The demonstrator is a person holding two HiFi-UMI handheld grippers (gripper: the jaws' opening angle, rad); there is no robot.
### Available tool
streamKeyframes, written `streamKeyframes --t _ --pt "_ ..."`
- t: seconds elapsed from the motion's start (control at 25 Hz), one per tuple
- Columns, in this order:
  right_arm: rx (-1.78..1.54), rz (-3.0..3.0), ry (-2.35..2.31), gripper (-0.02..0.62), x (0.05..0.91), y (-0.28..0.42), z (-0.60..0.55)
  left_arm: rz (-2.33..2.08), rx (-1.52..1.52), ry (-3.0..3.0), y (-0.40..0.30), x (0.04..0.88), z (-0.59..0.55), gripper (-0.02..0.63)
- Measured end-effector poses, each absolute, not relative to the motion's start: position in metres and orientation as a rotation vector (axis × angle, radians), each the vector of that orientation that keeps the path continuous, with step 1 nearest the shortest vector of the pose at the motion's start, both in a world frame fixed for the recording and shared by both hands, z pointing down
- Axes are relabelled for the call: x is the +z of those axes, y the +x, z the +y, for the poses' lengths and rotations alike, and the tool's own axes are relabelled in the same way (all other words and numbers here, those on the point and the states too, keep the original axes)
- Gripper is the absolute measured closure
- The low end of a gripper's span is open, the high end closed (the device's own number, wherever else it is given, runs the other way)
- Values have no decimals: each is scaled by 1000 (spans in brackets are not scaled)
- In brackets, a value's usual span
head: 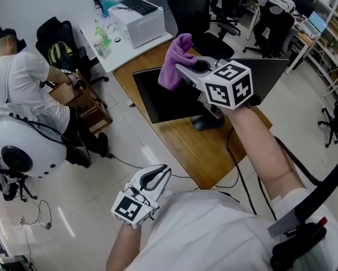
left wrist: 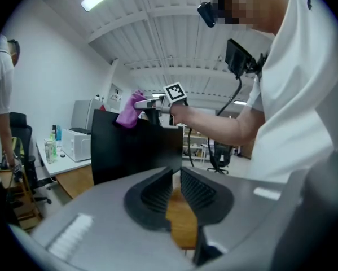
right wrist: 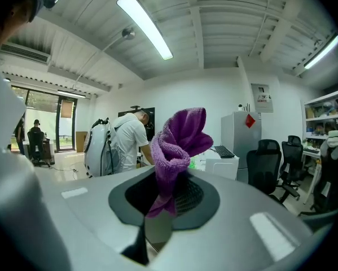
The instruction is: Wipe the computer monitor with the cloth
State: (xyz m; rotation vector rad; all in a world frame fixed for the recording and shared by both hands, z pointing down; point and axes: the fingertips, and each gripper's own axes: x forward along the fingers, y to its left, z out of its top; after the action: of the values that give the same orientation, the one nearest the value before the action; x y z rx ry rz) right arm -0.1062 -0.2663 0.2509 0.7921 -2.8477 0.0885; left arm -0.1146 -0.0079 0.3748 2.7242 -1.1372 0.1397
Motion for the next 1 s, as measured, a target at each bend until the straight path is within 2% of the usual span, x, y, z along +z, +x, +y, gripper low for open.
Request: streamKeyframes --t 1.0 --pt "100 -2807 996 548 249 16 -294 -1016 214 2790 -44 375 -25 541"
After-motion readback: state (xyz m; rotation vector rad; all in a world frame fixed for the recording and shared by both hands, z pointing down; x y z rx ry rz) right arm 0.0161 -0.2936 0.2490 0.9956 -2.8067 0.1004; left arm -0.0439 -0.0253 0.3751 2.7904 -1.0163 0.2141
